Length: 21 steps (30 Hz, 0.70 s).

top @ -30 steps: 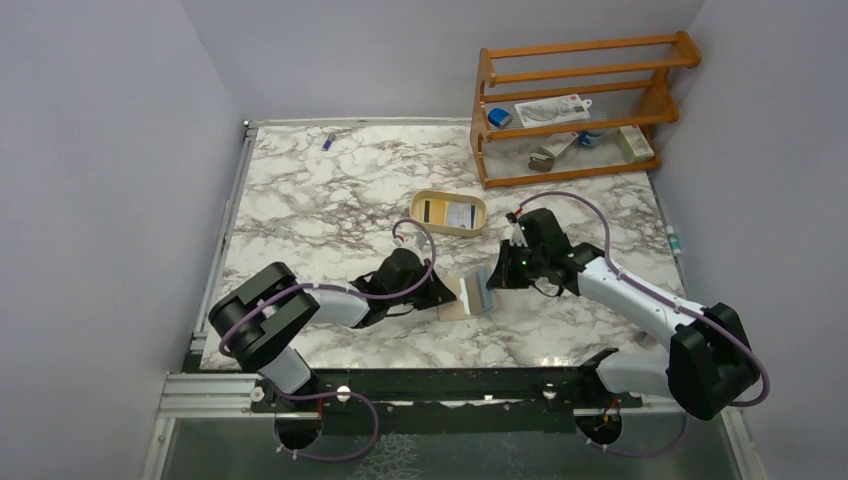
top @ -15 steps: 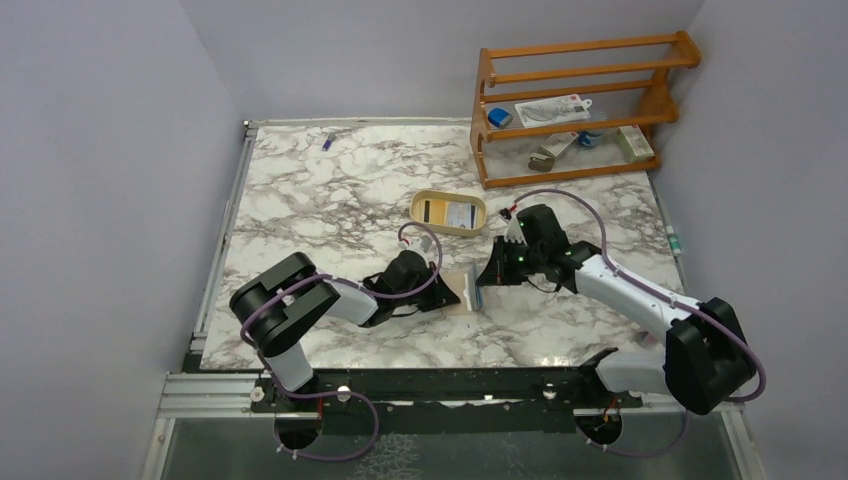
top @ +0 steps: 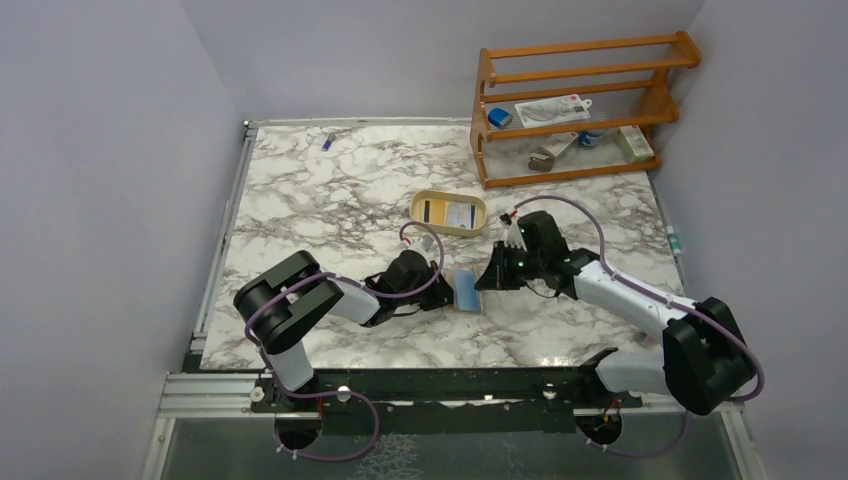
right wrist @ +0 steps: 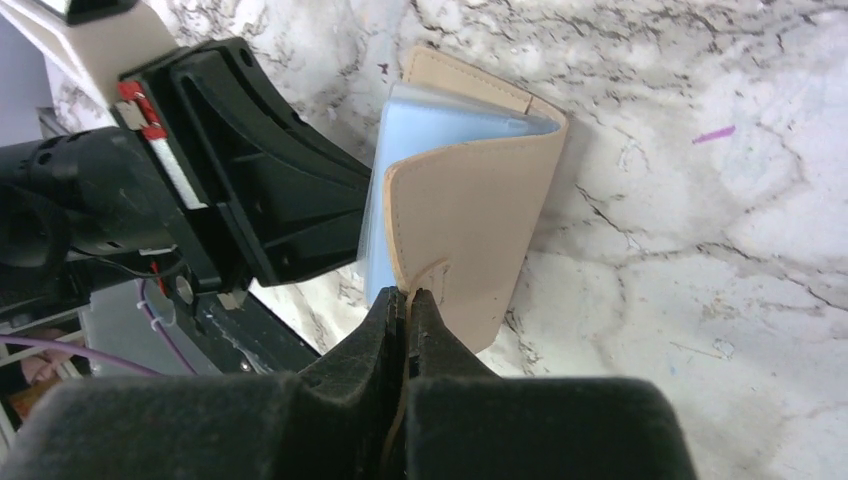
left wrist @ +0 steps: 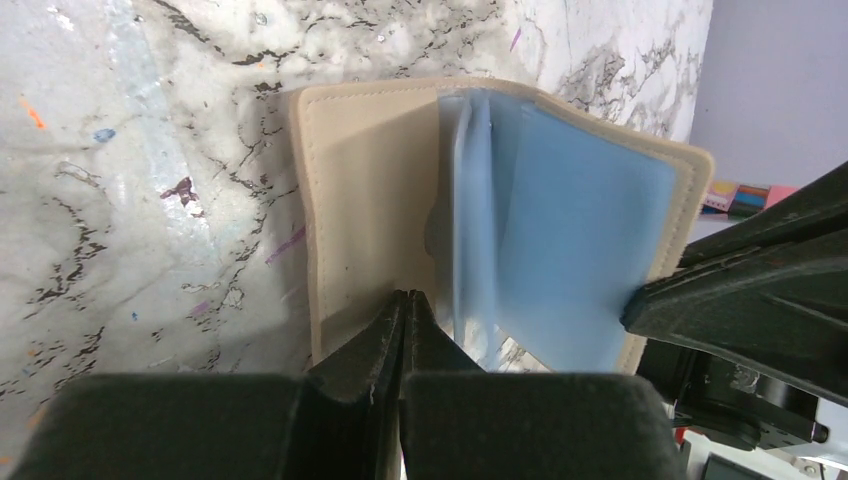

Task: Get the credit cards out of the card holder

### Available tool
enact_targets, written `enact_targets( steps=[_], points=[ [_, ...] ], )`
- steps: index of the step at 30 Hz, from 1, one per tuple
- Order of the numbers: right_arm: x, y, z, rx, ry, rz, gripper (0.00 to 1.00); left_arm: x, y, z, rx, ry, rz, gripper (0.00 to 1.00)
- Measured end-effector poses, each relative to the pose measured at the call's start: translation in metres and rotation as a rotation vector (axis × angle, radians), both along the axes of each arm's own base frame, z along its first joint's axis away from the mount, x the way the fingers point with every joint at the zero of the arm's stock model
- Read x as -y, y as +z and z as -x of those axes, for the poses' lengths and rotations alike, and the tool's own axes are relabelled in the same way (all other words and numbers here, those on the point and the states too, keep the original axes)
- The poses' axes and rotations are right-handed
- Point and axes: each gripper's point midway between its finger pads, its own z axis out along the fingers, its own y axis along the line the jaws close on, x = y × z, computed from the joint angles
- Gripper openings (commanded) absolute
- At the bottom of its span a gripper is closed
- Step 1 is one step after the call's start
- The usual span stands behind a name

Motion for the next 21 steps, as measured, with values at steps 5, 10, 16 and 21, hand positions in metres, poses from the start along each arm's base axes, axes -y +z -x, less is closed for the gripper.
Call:
enact_targets(
  steps=[5, 10, 16, 21],
  points=[
    [0.01, -0.015, 0.006, -0.002, -0.027, 0.02, 0.01, 0.0, 0.0, 0.001, 0.003, 0.0, 0.001, 0.0],
    [0.019, -0.023, 0.004, 0.001, -0.081, 0.008, 0.01, 0.0, 0.0, 0.0, 0.008, 0.0, -0.001, 0.0],
    [0.044, -0.028, -0.003, 0.01, -0.19, 0.023, 0.06, -0.003, 0.0, 0.0, 0.016, 0.004, -0.018, 0.0],
    [0.068, -0.048, 0.0, -0.033, -0.284, 0.107, 0.58, -0.011, 0.0, -0.001, 0.032, 0.017, -0.066, 0.0]
  ],
)
